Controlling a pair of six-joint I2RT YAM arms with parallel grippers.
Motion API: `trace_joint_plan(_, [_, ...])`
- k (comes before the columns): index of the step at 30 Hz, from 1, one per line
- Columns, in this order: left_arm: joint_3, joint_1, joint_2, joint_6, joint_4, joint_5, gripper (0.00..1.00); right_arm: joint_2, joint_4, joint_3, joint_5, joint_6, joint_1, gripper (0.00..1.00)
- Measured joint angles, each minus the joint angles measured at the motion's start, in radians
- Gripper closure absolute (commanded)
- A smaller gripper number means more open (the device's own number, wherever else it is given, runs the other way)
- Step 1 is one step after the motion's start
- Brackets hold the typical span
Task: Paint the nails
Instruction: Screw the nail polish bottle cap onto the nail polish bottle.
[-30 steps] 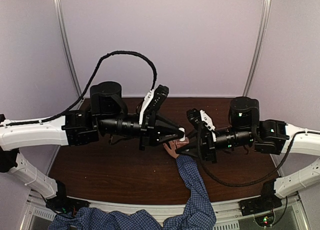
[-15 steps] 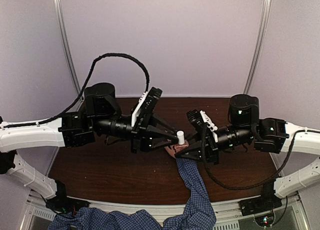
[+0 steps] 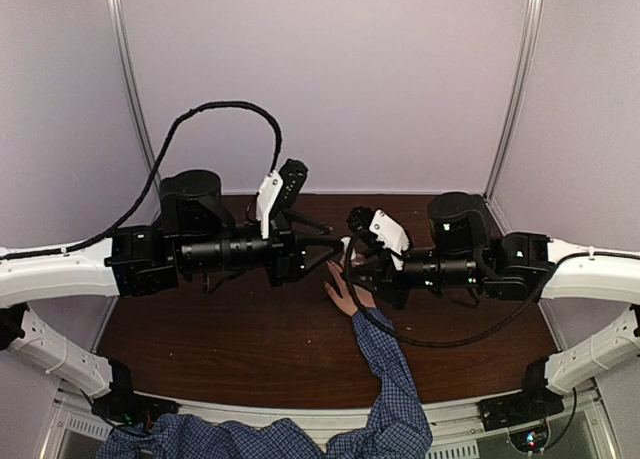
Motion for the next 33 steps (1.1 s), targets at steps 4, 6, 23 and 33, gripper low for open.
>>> trace_joint_plan(4, [0.023, -0.020, 0.063, -0.011, -0.021, -0.073, 0.56, 0.030, -0.013, 0.015, 0.063, 0.007, 0.000, 1.00])
trace_joint_plan(6, [0.032, -0.028, 0.088, -0.019, -0.028, -0.106, 0.57, 0.035, -0.017, 0.016, 0.084, 0.011, 0.001, 1.00])
trace_joint_plan(23, [0.053, -0.031, 0.129, -0.067, -0.031, -0.195, 0.71, 0.065, -0.036, 0.037, 0.157, 0.014, 0.017, 1.00])
trace_joint_plan(33, [0.072, -0.032, 0.145, -0.086, -0.032, -0.196, 0.93, 0.072, -0.044, 0.046, 0.166, 0.013, 0.024, 1.00])
